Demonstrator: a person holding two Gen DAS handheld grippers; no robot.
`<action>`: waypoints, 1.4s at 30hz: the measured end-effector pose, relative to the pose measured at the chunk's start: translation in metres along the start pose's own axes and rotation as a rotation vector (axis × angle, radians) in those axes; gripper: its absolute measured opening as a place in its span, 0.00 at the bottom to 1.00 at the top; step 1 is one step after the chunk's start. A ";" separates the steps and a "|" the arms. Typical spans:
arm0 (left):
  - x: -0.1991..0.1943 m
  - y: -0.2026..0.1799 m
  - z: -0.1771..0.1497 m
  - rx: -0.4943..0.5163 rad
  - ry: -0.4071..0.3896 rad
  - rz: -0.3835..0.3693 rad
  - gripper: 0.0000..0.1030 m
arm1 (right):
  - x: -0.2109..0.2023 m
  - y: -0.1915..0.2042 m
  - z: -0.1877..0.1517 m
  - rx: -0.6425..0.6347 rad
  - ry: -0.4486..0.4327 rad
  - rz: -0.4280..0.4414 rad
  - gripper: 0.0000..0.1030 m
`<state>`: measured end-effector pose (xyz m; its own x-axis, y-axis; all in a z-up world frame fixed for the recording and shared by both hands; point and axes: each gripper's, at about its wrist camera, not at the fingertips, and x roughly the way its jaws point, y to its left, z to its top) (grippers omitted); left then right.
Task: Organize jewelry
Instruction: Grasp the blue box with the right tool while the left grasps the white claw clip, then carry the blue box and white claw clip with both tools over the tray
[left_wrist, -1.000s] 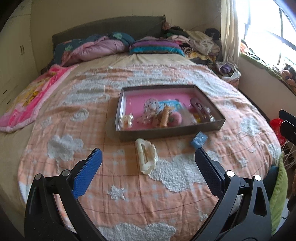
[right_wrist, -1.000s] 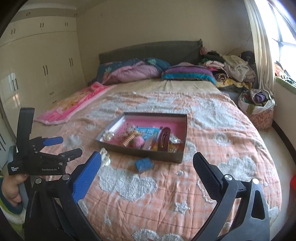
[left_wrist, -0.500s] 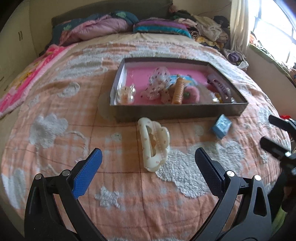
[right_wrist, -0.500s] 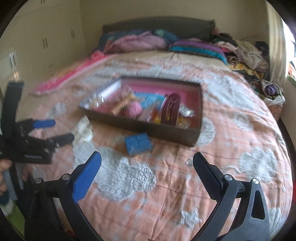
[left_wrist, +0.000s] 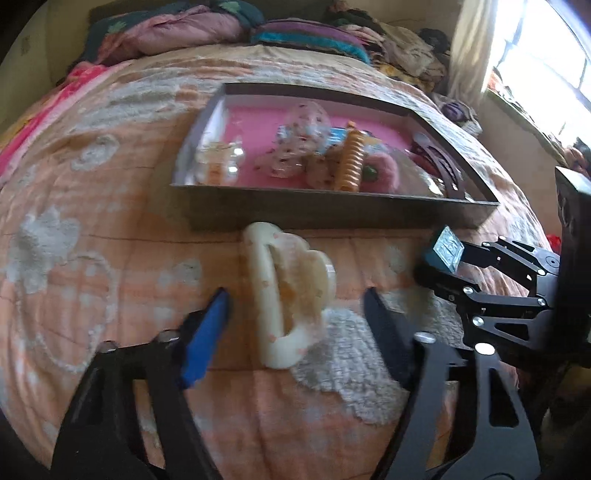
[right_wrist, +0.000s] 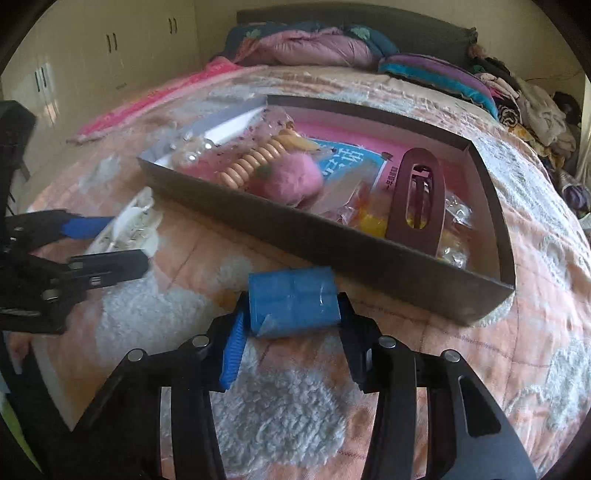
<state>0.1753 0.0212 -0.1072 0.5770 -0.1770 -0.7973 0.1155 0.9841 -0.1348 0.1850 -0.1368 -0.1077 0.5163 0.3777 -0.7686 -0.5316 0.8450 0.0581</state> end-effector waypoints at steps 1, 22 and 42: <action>0.001 -0.003 0.000 0.014 0.002 0.004 0.41 | -0.006 -0.001 -0.003 0.025 -0.006 0.032 0.43; -0.078 -0.057 0.065 0.175 -0.243 -0.036 0.27 | -0.152 -0.053 0.014 0.181 -0.287 -0.054 0.43; -0.038 -0.043 0.103 0.146 -0.225 0.019 0.28 | -0.119 -0.073 0.072 0.183 -0.286 -0.083 0.43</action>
<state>0.2323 -0.0158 -0.0106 0.7432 -0.1732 -0.6462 0.2090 0.9777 -0.0216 0.2111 -0.2157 0.0254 0.7336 0.3735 -0.5677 -0.3639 0.9215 0.1360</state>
